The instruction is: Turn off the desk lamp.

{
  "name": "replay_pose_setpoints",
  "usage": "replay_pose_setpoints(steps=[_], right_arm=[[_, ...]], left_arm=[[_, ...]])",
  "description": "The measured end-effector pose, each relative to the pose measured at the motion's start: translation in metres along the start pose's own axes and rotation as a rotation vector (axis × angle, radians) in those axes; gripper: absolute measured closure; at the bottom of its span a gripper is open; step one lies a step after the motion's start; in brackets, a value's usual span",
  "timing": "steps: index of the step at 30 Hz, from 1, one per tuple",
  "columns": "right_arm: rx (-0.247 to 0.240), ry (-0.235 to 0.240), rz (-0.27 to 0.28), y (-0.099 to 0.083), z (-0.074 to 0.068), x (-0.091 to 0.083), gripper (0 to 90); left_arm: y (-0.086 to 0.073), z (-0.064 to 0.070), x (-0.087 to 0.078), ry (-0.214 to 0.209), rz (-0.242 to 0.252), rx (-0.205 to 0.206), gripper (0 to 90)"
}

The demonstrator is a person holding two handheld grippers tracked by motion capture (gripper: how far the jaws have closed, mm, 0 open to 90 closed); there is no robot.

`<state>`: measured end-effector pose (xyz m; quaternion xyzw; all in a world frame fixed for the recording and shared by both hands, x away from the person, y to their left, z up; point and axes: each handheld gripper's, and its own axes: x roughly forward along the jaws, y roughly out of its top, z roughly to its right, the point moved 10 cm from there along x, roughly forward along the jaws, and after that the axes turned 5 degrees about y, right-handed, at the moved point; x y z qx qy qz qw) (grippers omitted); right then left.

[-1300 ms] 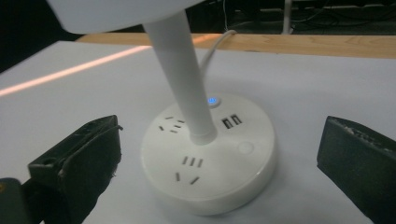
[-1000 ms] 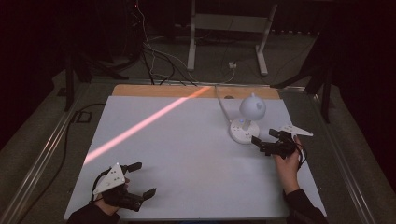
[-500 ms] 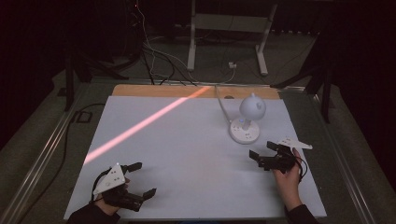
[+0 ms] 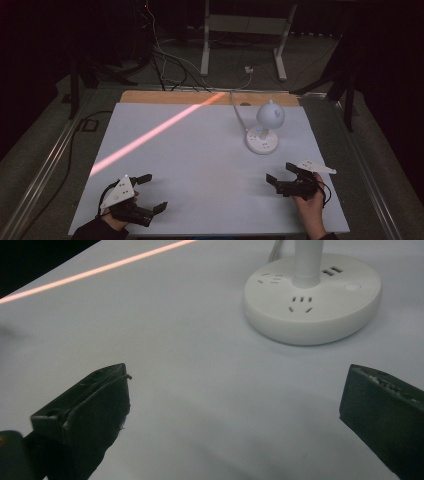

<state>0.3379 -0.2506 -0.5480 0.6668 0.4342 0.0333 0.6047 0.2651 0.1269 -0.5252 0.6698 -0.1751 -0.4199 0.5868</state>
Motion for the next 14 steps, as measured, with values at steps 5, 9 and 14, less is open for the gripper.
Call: replay_pose_setpoints(steps=[5,9,14], right_arm=[[-0.044,0.04,-0.031,-0.007,-0.011,0.001,0.0],[-0.074,0.057,-0.04,-0.007,-0.014,0.005,0.0],[-0.09,0.064,-0.045,-0.007,-0.015,0.005,0.0]], left_arm=[[0.0,0.001,0.001,-0.001,-0.003,0.004,0.6],[0.0,0.0,0.0,-0.001,-0.001,0.003,0.6],[0.0,0.001,0.001,-0.004,-0.003,0.003,0.6]])
